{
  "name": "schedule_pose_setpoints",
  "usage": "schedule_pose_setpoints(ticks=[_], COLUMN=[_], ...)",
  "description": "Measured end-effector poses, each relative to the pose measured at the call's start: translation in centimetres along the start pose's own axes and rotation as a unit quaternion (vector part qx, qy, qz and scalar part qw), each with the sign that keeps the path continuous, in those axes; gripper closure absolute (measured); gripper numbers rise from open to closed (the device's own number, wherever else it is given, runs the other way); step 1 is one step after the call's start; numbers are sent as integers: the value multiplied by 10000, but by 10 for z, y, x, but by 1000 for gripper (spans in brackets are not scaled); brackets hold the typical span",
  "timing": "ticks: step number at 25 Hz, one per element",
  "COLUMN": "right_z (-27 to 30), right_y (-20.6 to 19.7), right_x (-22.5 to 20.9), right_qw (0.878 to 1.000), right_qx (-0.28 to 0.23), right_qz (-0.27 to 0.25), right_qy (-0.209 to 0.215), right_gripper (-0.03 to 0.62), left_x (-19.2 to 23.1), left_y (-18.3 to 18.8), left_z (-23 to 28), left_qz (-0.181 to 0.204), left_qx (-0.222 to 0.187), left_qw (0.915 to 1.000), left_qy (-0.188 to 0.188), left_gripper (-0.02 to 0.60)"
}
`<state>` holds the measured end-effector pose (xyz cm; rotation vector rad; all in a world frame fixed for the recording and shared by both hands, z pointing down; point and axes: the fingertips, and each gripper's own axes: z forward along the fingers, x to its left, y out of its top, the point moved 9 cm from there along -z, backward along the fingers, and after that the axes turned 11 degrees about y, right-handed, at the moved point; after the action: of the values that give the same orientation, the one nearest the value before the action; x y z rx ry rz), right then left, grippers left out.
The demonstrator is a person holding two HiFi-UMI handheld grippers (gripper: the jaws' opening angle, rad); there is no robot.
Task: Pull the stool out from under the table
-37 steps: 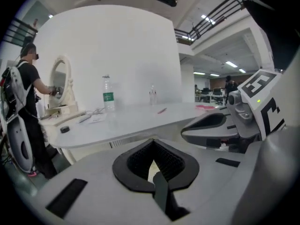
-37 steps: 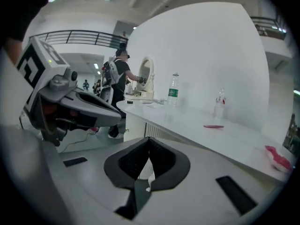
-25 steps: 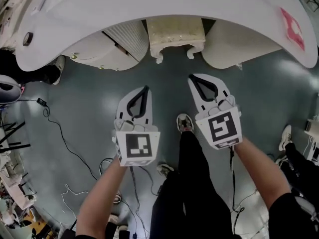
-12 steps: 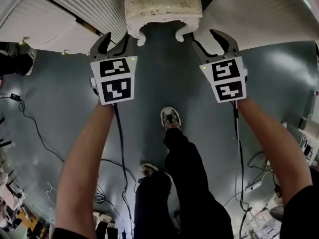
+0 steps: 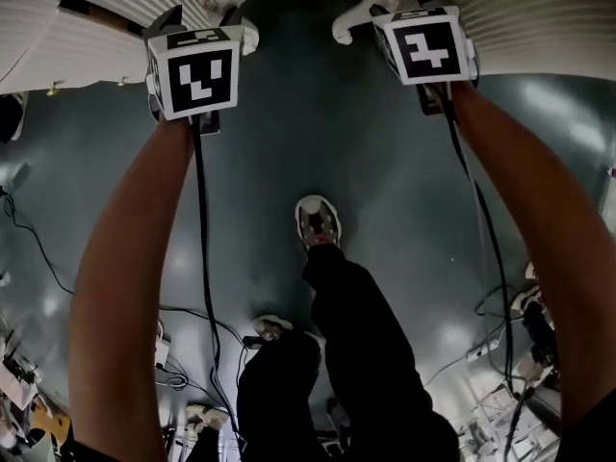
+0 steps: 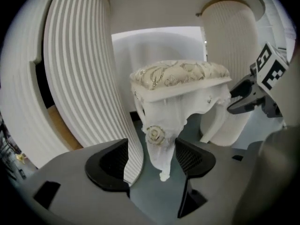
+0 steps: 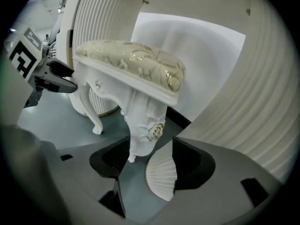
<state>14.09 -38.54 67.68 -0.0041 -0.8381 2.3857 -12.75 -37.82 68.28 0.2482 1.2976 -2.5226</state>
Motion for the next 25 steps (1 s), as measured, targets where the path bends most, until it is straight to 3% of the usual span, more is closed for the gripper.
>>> schedule_pose_setpoints(ticks=[2, 4, 6, 11, 19, 25], right_z=[11, 17, 18, 14, 13, 1], right_y=[-2, 1, 5, 0, 2, -12], right_x=[-5, -2, 2, -4, -4, 13], right_qw=[10000, 9999, 9997, 9993, 9991, 9985], right_qx=[-5, -78, -180, -231, -264, -266], right_qz=[65, 72, 95, 278, 337, 449], right_qy=[-72, -69, -112, -14, 45, 192], right_gripper=[347, 347, 344, 372, 381, 385], left_x=[-5, -6, -7, -20, -26, -26], left_y=[-6, -9, -10, -18, 3, -11], left_z=[6, 4, 2, 6, 25, 6], left_qz=[-180, -309, -163, 317, 246, 376], left_qx=[-242, -559, -746, -307, -154, -105], left_qw=[9995, 9979, 9970, 9990, 9994, 9991], left_qy=[-136, -45, 129, 34, 198, 171], left_gripper=[285, 284, 285, 284, 317, 324])
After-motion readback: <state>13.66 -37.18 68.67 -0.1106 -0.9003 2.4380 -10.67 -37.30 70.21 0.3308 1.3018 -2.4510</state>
